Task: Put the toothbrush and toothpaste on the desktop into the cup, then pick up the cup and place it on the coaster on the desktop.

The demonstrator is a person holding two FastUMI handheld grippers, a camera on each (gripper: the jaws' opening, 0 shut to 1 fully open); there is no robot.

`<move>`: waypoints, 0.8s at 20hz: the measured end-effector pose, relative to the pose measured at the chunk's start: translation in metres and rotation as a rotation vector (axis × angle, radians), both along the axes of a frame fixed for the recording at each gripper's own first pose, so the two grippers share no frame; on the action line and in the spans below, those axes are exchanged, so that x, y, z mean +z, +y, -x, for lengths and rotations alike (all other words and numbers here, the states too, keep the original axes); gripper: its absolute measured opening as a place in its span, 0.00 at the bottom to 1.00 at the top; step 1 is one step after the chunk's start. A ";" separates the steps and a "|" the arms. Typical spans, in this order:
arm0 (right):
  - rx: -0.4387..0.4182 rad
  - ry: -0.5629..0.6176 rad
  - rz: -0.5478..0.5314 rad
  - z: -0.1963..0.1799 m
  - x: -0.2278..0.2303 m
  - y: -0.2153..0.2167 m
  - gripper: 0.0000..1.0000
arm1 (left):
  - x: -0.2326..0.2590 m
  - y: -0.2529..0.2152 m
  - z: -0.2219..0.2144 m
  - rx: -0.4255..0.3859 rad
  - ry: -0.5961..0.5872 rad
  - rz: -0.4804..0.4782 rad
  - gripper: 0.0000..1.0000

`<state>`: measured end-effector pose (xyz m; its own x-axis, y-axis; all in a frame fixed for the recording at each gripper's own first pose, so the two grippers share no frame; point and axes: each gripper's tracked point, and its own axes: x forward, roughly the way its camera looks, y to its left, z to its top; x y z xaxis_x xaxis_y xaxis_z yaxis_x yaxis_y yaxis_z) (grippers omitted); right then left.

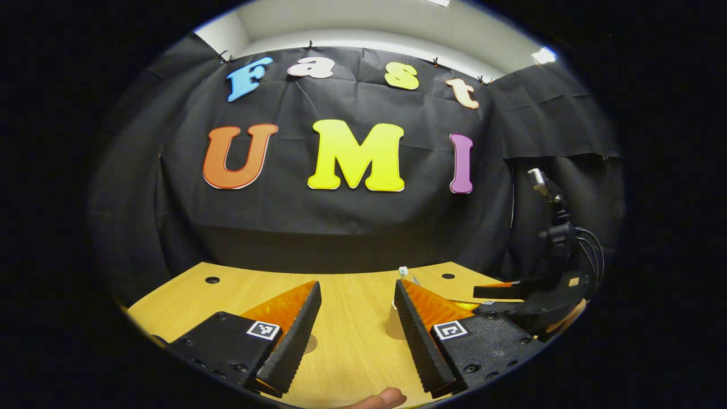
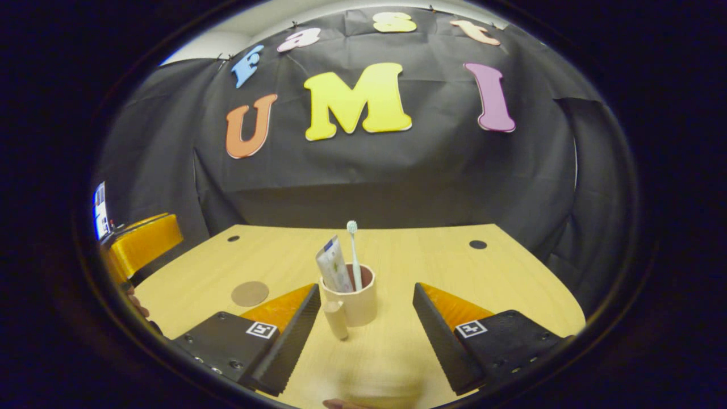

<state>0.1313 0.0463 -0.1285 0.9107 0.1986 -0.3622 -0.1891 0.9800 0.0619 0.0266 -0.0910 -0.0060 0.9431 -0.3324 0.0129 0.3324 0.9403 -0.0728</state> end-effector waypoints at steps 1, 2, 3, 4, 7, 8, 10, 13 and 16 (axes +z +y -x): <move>0.002 0.026 0.005 -0.002 -0.003 0.005 0.97 | -0.001 0.006 0.007 0.007 -0.007 -0.007 0.83; 0.007 0.050 0.011 -0.004 -0.007 0.009 0.97 | 0.000 0.010 0.011 0.015 -0.013 -0.013 0.83; 0.020 0.082 0.026 -0.006 -0.010 0.015 0.97 | -0.003 0.016 0.015 0.026 -0.012 -0.018 0.83; 0.034 0.110 0.037 -0.008 -0.013 0.021 0.97 | -0.006 0.022 0.020 0.039 -0.010 -0.020 0.83; 0.058 0.230 0.048 -0.017 -0.025 0.035 0.97 | -0.017 0.036 0.030 0.056 0.016 -0.022 0.83; 0.058 0.282 0.056 -0.019 -0.032 0.037 0.97 | -0.020 0.041 0.032 0.063 0.019 -0.013 0.83; 0.039 0.402 0.074 -0.025 -0.046 0.035 0.97 | -0.027 0.056 0.030 0.092 0.033 0.008 0.83; 0.013 0.557 0.066 -0.037 -0.063 0.039 0.97 | -0.043 0.072 0.030 0.103 0.072 0.050 0.83; -0.013 0.679 0.040 -0.044 -0.077 0.042 0.95 | -0.065 0.081 0.026 0.101 0.154 0.066 0.83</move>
<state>0.1758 0.0887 -0.2055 0.4811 0.1635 -0.8613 -0.1091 0.9860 0.1262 0.0006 -0.0096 -0.0713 0.9641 -0.2393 -0.1155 0.2169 0.9598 -0.1781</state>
